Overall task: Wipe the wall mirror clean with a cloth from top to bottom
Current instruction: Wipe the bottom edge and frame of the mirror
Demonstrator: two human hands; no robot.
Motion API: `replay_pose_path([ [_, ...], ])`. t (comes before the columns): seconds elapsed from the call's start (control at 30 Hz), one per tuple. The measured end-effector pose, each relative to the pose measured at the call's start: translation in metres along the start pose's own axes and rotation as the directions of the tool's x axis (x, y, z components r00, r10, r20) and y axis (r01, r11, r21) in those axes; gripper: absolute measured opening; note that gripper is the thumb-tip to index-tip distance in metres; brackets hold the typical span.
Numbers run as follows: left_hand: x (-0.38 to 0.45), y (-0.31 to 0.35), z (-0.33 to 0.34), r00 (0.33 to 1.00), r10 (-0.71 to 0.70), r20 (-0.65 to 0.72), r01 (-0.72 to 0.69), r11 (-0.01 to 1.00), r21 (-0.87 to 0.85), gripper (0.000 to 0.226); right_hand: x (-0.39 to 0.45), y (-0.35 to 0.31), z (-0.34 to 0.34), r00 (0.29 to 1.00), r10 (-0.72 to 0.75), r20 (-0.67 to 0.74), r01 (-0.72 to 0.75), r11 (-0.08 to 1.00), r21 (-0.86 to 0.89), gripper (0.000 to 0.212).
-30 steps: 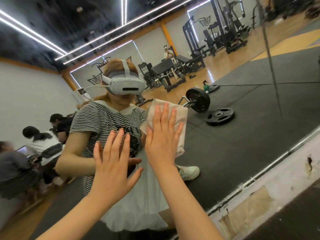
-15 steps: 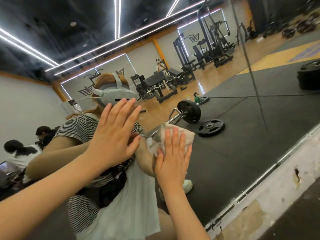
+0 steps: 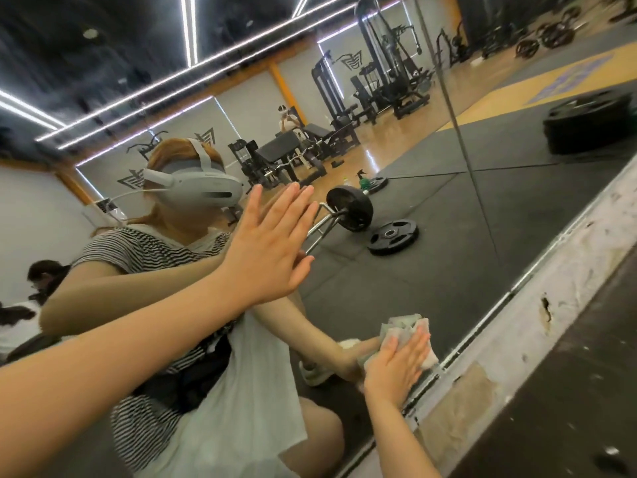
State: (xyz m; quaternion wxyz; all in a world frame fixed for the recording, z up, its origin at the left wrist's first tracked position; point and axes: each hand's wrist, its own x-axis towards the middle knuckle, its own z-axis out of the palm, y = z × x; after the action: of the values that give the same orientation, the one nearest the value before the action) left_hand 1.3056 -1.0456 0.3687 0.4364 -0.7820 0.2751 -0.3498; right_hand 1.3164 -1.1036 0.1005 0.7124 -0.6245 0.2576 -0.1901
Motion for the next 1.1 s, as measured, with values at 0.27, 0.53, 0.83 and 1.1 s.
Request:
replay_pose_path([
  [0.27,-0.002,0.0,0.007,1.0,0.016,0.009,-0.016,0.996,0.093,0.078,0.007,0.029,-0.011,0.998,0.033,0.057,-0.033,0.999,0.001,0.069],
  [0.53,-0.001,0.001,0.006,0.999,-0.011,-0.037,0.014,0.996,0.087,0.088,0.014,0.018,0.004,0.968,0.224,-0.116,-0.215,0.973,0.083,0.059],
  [0.83,-0.002,0.003,0.012,0.991,-0.024,-0.129,0.027,0.999,0.023,0.081,0.019,-0.071,0.012,0.976,-0.21,-0.059,0.213,0.976,0.052,0.067],
  [1.1,-0.005,0.003,0.018,0.941,-0.129,-0.312,0.094,0.988,-0.124,0.069,0.028,-0.199,0.025,0.567,-0.822,0.05,0.824,0.564,-0.057,0.061],
])
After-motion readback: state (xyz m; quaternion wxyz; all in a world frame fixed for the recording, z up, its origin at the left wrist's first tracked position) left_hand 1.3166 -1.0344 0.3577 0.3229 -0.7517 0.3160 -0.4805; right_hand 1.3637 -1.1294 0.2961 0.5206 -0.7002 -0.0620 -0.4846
